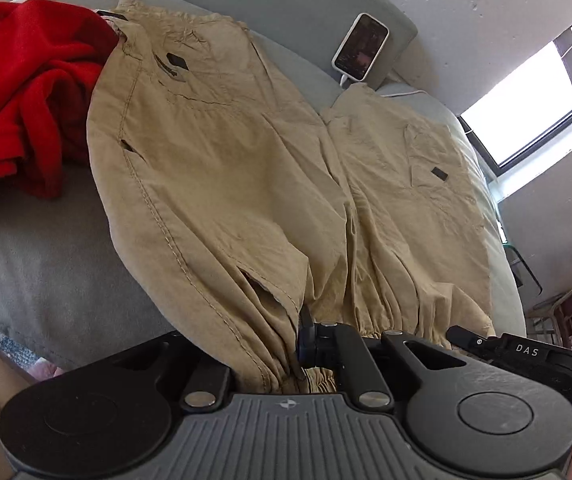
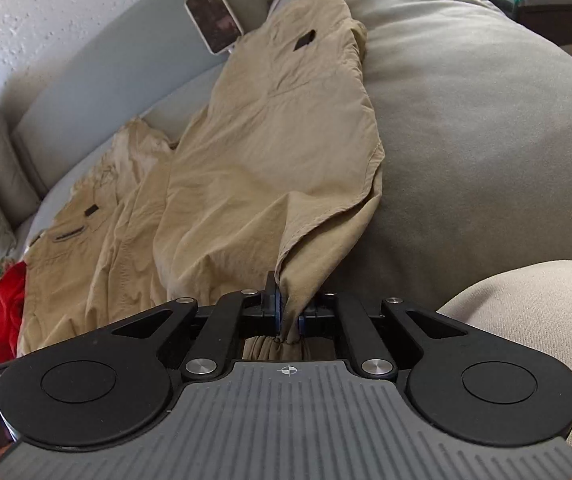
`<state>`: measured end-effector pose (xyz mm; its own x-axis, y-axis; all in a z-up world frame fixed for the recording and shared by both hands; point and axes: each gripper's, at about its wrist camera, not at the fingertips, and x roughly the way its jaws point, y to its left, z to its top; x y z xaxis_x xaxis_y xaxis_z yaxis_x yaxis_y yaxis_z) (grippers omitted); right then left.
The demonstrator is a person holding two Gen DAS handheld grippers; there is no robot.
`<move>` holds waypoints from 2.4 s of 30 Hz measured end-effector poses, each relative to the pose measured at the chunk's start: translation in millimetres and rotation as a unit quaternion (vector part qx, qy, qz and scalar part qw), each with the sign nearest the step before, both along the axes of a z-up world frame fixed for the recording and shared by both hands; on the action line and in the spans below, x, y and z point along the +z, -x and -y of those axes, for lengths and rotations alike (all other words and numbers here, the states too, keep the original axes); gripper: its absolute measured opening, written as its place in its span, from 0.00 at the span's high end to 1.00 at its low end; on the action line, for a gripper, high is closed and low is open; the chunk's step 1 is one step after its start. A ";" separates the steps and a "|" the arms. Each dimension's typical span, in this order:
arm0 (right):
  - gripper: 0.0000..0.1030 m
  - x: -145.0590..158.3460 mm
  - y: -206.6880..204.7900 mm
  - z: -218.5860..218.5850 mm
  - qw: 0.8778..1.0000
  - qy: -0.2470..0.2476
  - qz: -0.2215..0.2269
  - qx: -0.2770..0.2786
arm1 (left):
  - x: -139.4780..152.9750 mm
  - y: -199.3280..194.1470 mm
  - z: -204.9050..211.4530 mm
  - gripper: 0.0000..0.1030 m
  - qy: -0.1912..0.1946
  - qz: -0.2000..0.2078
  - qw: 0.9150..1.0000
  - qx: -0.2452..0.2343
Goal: Fold clothes
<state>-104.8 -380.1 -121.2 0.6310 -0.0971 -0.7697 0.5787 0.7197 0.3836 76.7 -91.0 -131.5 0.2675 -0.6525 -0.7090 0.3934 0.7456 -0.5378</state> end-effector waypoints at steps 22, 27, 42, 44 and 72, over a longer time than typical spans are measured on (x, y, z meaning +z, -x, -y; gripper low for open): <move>0.51 79.8 38.4 -8.8 1.000 0.007 -0.019 0.008 | 68.2 57.7 -49.7 0.42 -0.098 0.076 0.992 -0.007; 0.51 92.1 14.8 -20.3 0.998 0.029 0.018 0.045 | 71.9 45.2 -18.6 0.47 -0.082 0.128 0.988 -0.010; 0.97 -0.4 -29.6 8.2 0.991 0.086 -0.107 0.006 | 23.9 17.5 2.0 0.93 -0.197 0.105 0.975 -0.002; 0.92 17.0 -24.9 7.1 0.994 0.061 -0.085 0.010 | 36.2 22.8 -2.1 0.81 -0.179 0.112 0.977 -0.003; 0.34 173.6 -64.9 -48.1 0.984 0.025 0.100 0.147 | 124.8 -7.9 -30.1 0.50 -0.089 0.196 0.974 0.076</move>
